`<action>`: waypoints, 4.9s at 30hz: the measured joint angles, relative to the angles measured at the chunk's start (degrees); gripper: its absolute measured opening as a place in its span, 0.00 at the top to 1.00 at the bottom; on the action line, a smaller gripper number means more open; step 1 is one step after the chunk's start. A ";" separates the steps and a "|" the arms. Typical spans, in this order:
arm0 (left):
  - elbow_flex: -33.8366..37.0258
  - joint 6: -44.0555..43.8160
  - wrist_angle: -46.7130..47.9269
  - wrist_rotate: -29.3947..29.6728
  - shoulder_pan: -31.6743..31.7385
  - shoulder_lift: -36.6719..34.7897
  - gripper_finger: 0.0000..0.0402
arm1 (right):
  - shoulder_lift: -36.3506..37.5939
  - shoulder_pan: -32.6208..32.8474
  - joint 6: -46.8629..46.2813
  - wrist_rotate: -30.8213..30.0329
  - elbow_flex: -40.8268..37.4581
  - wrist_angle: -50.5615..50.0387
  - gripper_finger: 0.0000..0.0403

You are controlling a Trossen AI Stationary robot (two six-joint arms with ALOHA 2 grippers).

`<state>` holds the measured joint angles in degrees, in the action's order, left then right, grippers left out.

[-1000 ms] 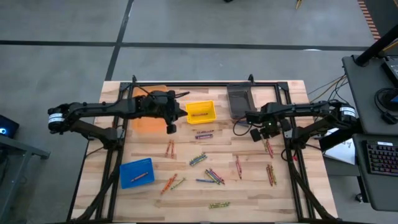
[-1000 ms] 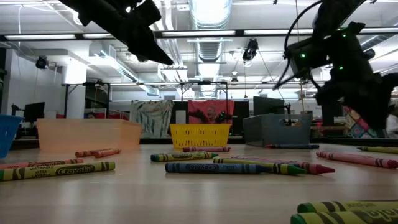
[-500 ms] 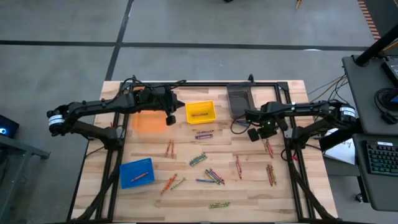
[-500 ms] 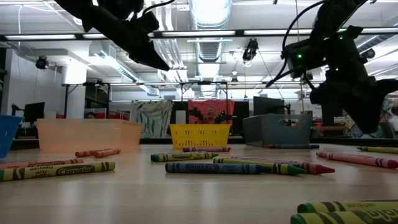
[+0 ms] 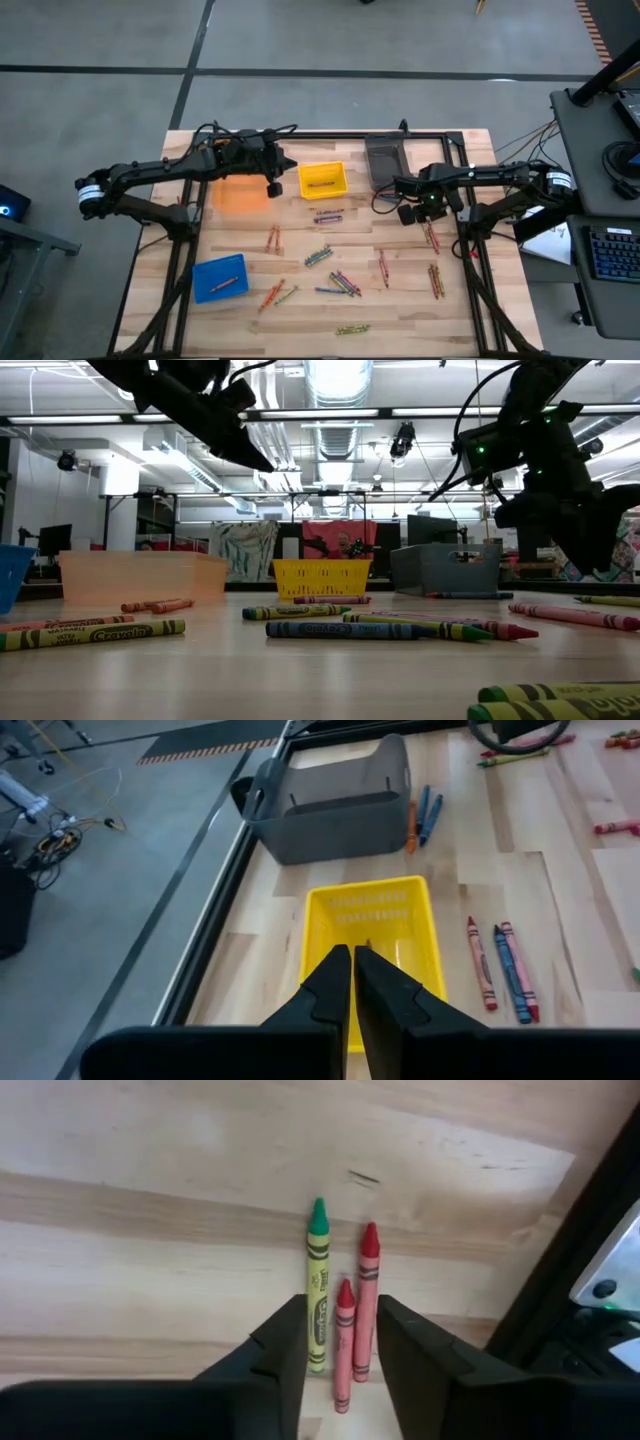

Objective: Sort crayons
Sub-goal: Put the red crayon into the yellow bin

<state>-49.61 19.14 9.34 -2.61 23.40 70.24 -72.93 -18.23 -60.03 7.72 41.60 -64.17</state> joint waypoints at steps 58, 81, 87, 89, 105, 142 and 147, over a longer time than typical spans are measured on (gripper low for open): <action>0.24 -9.44 -0.79 0.00 3.79 -0.71 1.00 | -11.65 -2.02 1.07 -11.72 2.38 -0.60 0.98; 12.24 -21.57 -20.83 -6.93 -0.88 -16.03 1.00 | 13.28 0.27 29.41 -25.43 16.40 30.59 0.98; 18.73 -22.59 -30.23 -6.93 -0.82 -20.45 1.00 | 11.43 -0.51 42.74 -24.88 10.70 54.86 0.98; 18.96 -21.20 -31.35 -6.91 -0.77 -21.45 1.00 | 9.68 -1.44 46.57 -23.52 10.01 59.95 0.98; 13.72 -12.46 -21.87 -6.74 2.00 -22.23 1.00 | -4.23 -12.83 61.61 2.96 10.43 78.65 0.98; 3.60 -6.28 -17.44 -13.23 14.35 -14.10 1.00 | -2.94 -20.17 67.90 12.33 11.68 70.45 0.98; 3.64 -10.23 -24.91 -25.96 14.25 -8.95 1.00 | -2.93 -19.56 67.09 13.79 11.68 70.99 0.98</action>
<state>-45.96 8.91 -15.57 -28.58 37.66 61.29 -75.85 -37.79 7.06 21.51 53.28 6.82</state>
